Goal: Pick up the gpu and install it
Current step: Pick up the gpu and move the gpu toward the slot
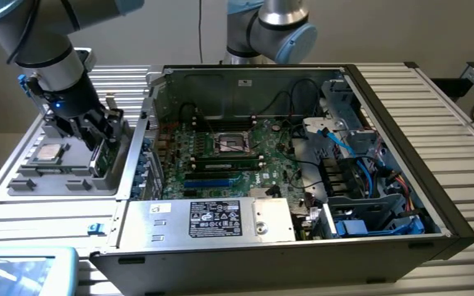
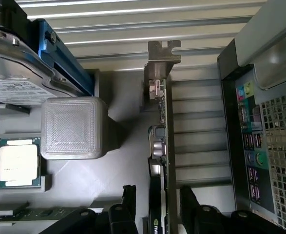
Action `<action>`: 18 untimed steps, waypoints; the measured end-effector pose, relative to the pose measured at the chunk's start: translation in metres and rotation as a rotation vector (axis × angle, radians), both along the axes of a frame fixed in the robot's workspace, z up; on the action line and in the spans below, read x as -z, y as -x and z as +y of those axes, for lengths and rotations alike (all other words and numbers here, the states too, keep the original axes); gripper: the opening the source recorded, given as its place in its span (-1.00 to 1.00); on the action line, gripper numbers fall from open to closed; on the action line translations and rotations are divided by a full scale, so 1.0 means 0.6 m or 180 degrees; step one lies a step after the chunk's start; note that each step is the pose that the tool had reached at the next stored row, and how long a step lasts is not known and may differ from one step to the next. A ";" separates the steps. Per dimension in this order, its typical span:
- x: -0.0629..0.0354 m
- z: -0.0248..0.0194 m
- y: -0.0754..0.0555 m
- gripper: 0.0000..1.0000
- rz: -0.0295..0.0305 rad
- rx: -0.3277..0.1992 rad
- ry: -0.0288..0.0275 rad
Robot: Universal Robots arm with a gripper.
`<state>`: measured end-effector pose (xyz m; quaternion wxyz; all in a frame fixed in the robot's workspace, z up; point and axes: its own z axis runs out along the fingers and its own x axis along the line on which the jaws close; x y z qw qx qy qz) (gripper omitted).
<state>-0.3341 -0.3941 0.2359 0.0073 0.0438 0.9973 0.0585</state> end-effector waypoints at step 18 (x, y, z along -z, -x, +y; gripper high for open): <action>0.023 0.0117 -0.004 -0.01 0.0002 0.0000 0.0000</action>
